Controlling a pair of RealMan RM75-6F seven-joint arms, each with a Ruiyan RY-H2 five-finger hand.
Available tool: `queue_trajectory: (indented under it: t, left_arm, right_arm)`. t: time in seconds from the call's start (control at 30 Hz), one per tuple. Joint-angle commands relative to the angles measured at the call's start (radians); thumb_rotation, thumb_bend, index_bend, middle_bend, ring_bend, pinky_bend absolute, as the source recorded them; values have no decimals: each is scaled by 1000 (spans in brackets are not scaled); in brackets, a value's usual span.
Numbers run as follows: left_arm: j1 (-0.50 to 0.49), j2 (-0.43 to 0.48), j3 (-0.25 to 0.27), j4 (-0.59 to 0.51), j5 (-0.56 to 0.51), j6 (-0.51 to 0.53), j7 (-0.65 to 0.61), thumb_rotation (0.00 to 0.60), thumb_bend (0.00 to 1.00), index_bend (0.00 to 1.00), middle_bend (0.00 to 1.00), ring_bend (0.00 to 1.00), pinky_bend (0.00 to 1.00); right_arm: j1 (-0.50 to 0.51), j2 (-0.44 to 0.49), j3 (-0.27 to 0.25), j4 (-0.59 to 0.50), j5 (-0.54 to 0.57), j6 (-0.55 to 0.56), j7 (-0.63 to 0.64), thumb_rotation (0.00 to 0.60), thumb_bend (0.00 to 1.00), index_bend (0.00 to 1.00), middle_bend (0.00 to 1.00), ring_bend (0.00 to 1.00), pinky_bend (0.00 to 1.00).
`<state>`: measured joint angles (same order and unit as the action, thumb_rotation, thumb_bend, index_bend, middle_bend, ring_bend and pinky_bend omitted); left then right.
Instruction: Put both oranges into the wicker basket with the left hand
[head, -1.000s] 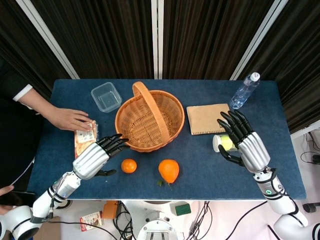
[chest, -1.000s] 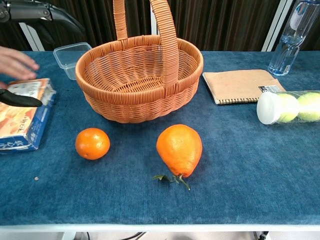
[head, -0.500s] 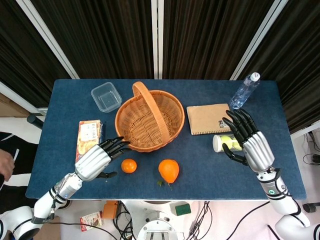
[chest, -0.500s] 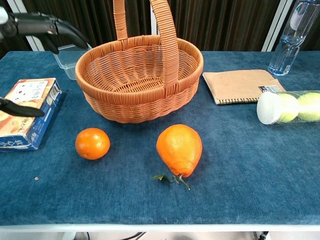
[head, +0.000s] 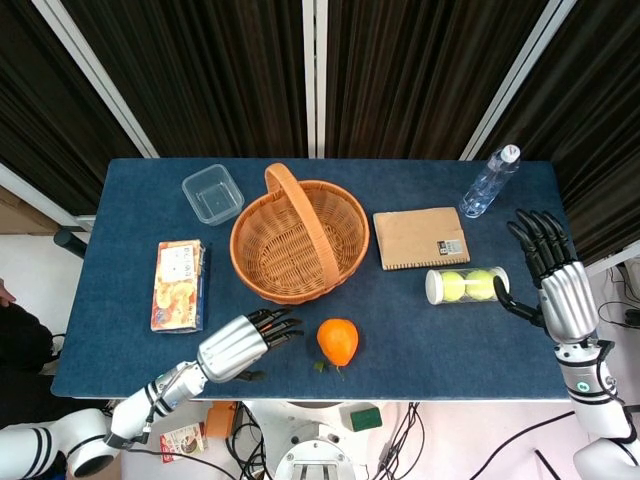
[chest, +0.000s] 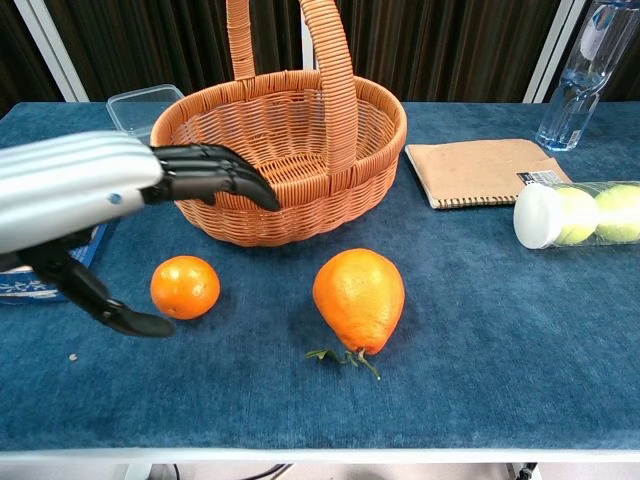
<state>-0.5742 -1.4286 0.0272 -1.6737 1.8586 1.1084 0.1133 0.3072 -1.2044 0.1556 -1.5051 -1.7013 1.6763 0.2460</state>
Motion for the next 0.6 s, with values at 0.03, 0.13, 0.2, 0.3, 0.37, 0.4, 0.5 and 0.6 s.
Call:
queue_trajectory:
  t: [0.03, 0.13, 0.2, 0.3, 0.37, 0.4, 0.5, 0.6]
  left_arm:
    - [-35, -70, -27, 37, -42, -52, 29, 600, 85, 104, 111, 67, 251]
    - [-60, -131, -44, 79, -59, -69, 26, 600, 85, 87, 87, 57, 237]
    - [-78, -166, -48, 112, -59, -78, 17, 600, 84, 84, 85, 57, 236]
    - [-110, -220, -54, 174, -62, -102, 0, 600, 85, 74, 79, 54, 231]
    - [-130, -246, -57, 204, -69, -121, -9, 600, 85, 73, 77, 51, 229]
    - [-144, -262, -60, 222, -72, -133, -15, 600, 85, 73, 77, 50, 229]
    - [-176, -296, -67, 260, -78, -157, -18, 600, 85, 73, 75, 48, 229]
    - [-206, -322, -75, 288, -83, -174, -23, 600, 86, 73, 74, 48, 223]
  right_arm:
    - [-18, 2, -5, 23, 16, 11, 27, 600, 439, 0, 0, 0, 0]
    - [-34, 1, -8, 45, 32, 20, 57, 600, 439, 0, 0, 0, 0]
    - [-44, -1, -8, 59, 42, 26, 73, 600, 439, 0, 0, 0, 0]
    - [-58, -2, -7, 77, 58, 35, 98, 600, 440, 0, 0, 0, 0]
    - [-66, -1, -7, 86, 65, 40, 110, 600, 438, 0, 0, 0, 0]
    - [-72, 0, -6, 90, 69, 44, 116, 600, 438, 0, 0, 0, 0]
    - [-83, 2, -4, 100, 78, 51, 127, 600, 438, 0, 0, 0, 0]
    - [-91, 4, -1, 107, 89, 52, 135, 600, 437, 0, 0, 0, 0]
